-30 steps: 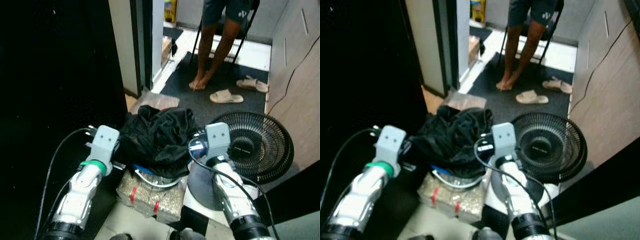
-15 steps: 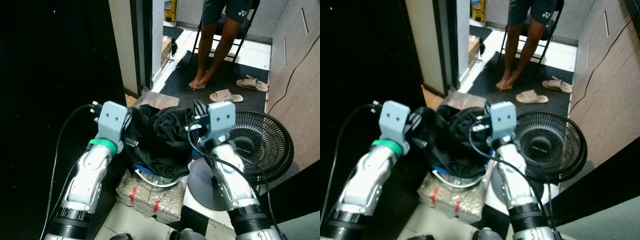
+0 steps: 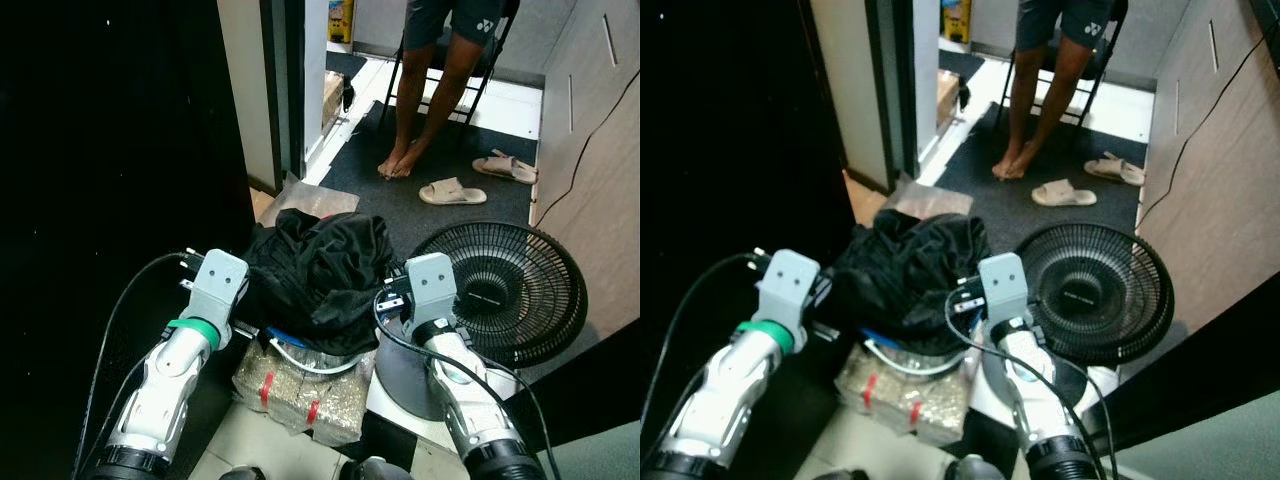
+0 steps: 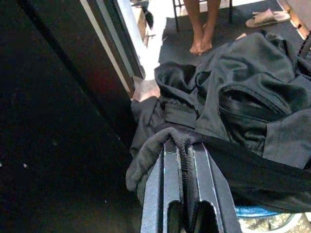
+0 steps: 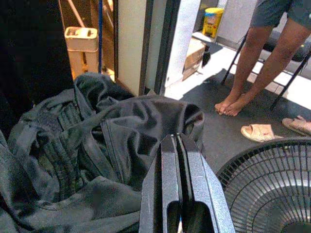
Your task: Clothes washing
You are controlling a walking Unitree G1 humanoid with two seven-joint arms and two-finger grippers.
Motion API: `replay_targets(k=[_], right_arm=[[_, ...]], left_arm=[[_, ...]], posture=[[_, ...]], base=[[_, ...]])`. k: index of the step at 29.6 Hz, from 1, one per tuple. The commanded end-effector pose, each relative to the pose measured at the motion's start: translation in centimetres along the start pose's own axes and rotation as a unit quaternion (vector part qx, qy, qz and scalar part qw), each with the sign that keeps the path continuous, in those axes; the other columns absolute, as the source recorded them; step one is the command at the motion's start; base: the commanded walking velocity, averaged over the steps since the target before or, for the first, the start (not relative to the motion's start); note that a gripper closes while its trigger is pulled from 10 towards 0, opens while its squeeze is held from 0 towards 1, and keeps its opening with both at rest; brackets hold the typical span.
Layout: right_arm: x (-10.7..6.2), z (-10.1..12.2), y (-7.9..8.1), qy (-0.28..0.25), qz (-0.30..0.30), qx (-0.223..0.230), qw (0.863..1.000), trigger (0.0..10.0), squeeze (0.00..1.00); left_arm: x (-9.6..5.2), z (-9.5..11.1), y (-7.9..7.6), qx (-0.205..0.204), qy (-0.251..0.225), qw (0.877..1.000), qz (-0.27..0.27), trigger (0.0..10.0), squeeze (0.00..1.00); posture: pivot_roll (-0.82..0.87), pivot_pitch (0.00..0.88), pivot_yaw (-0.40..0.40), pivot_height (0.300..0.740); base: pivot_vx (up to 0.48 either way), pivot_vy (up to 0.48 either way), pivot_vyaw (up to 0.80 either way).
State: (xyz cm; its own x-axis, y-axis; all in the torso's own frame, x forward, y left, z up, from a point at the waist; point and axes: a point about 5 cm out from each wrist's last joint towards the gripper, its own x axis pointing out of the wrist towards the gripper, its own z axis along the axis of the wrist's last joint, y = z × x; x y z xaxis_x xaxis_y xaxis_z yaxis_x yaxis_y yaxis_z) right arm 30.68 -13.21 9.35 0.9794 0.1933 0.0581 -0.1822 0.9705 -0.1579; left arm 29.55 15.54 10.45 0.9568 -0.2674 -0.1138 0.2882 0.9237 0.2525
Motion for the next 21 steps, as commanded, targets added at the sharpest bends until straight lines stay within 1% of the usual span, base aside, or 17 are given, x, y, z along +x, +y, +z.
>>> replay_targets(k=[1,2,3,5,7,8,9,13,14,15,16,21], right_arm=[[0.6,1.3,0.0,-0.021,-0.002,0.003,1.0,10.0,0.0],[0.6,1.3,0.0,-0.021,-0.002,0.003,1.0,10.0,0.0],[1.1,2.4,-0.1,-0.042,-0.004,0.006,0.999,10.0,0.0],[1.5,3.5,-0.2,-0.064,-0.005,0.01,0.998,10.0,0.0],[2.0,5.2,-0.2,-0.096,-0.004,0.015,0.995,10.0,0.0],[2.0,5.2,-0.2,-0.096,-0.004,0.015,0.995,10.0,0.0],[2.3,6.7,-0.2,-0.123,-0.003,0.018,0.992,10.0,0.0],[2.4,6.9,-0.1,-0.126,0.0,0.017,0.992,10.0,0.0],[2.3,6.6,0.0,-0.12,0.001,0.016,0.993,10.0,0.0],[2.3,6.6,0.0,-0.12,0.001,0.016,0.993,10.0,0.0],[2.1,5.8,0.3,-0.106,0.004,0.014,0.994,10.0,0.0],[1.6,5.0,0.5,-0.092,0.008,0.014,0.996,10.0,0.0]], left_arm=[[0.4,0.9,0.0,-0.001,-0.013,1.0,0.002,10.0,0.0],[0.4,0.9,0.0,-0.001,-0.013,1.0,0.002,10.0,0.0],[0.6,1.9,0.0,-0.004,-0.03,1.0,0.001,10.0,0.0],[0.9,2.8,0.0,-0.005,-0.047,0.999,0.001,10.0,0.0],[1.1,4.2,0.0,-0.005,-0.074,0.997,-0.001,10.0,0.0],[1.1,4.2,0.0,-0.005,-0.074,0.997,-0.001,10.0,0.0],[1.3,5.3,0.0,-0.008,-0.093,0.996,-0.002,10.0,0.0],[1.3,5.4,-0.1,-0.01,-0.095,0.995,-0.004,10.0,0.0],[1.3,5.0,-0.1,-0.007,-0.088,0.996,-0.005,10.0,0.0],[1.3,5.0,-0.1,-0.007,-0.088,0.996,-0.005,10.0,0.0],[1.1,4.2,-0.2,-0.003,-0.075,0.997,-0.005,10.0,0.0],[0.8,3.6,-0.1,-0.001,-0.066,0.998,-0.005,10.0,0.0]], posture=[[-0.03,0.0,0.046,0.74],[-0.03,0.0,0.046,0.74],[-0.03,0.0,0.045,0.74],[-0.03,0.0,0.045,0.74],[-0.03,0.0,0.042,0.74],[-0.03,0.0,0.042,0.74],[-0.03,0.0,0.041,0.74],[-0.03,0.0,0.041,0.74],[-0.04,0.0,0.042,0.74],[-0.04,0.0,0.042,0.74],[-0.03,0.0,0.041,0.74],[-0.03,0.0,0.04,0.74]], base=[[0.0,0.0,0.0],[0.0,0.0,0.0],[0.0,0.0,0.0],[0.0,0.0,0.0],[0.0,0.0,0.0],[0.0,0.0,0.0],[0.0,0.0,0.0],[0.0,0.0,0.0],[0.0,0.0,0.0],[0.0,0.0,0.0],[0.0,0.0,0.0],[0.0,0.0,0.0]])
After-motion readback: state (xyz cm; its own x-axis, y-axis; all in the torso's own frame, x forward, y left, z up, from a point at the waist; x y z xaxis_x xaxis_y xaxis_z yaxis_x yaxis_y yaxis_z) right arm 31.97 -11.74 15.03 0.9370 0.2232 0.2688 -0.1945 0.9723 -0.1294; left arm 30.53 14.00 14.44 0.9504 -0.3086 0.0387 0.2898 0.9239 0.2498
